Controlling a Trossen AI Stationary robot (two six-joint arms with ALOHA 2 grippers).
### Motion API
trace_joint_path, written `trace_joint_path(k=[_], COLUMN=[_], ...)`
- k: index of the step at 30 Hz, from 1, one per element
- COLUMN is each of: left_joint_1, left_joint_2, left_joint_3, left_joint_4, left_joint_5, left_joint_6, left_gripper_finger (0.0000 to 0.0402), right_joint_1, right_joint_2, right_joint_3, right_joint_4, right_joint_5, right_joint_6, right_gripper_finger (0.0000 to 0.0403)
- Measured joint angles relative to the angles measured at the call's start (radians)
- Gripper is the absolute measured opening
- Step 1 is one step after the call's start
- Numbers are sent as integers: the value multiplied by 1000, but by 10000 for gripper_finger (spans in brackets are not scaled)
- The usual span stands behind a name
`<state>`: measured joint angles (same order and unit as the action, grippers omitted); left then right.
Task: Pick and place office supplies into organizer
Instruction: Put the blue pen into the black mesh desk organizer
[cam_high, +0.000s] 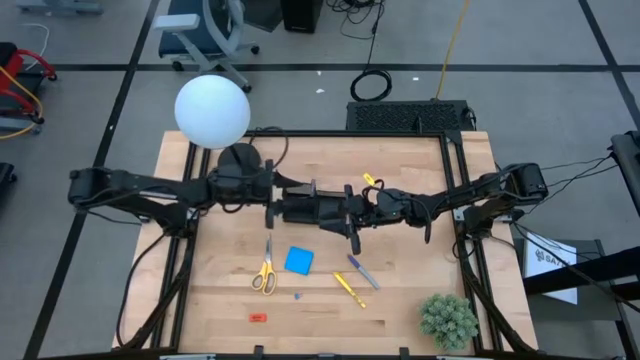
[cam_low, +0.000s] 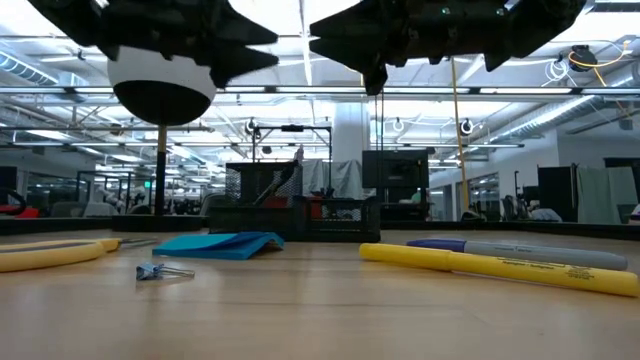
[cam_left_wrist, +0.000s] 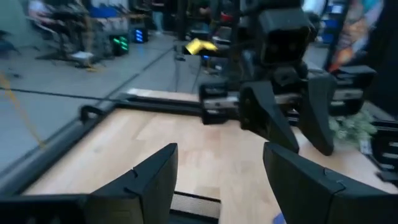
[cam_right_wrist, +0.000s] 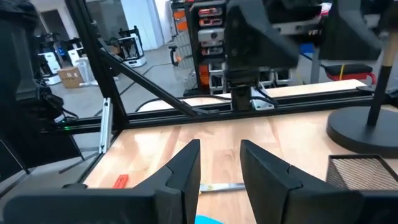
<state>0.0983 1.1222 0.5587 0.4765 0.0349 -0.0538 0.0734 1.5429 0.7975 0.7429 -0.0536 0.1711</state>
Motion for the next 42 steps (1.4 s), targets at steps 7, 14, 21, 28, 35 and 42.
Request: trace_joint_path(k=[7, 14, 21, 28, 35, 42], left_joint_1=[-127, -261, -338, -349, -348, -348], left_joint_2=[-135, -213, -272, -284, -279, -279], left_joint_3=[0, 0, 0, 0, -1, -1], left_joint_4=[-25, -27, -18, -7, -11, -9], left_joint_5=[-357, -689, -850, -822, -821, -821], left_joint_6=[76, 150, 212, 203, 208, 207], left_gripper_finger=[243, 243, 243, 243, 243, 244], right_joint_1=[8, 7, 19, 67, 121, 151], right_joint_2=[0, 0, -71, -183, -229, -225], right_joint_3=[0, 1, 41, 136, 184, 196], right_joint_4=[45, 31, -228, -538, -740, -945], right_joint_5=[0, 5, 92, 211, 294, 317], right_joint_6=[0, 32, 59, 53, 140, 333], right_gripper_finger=[105, 105, 105, 105, 105, 105])
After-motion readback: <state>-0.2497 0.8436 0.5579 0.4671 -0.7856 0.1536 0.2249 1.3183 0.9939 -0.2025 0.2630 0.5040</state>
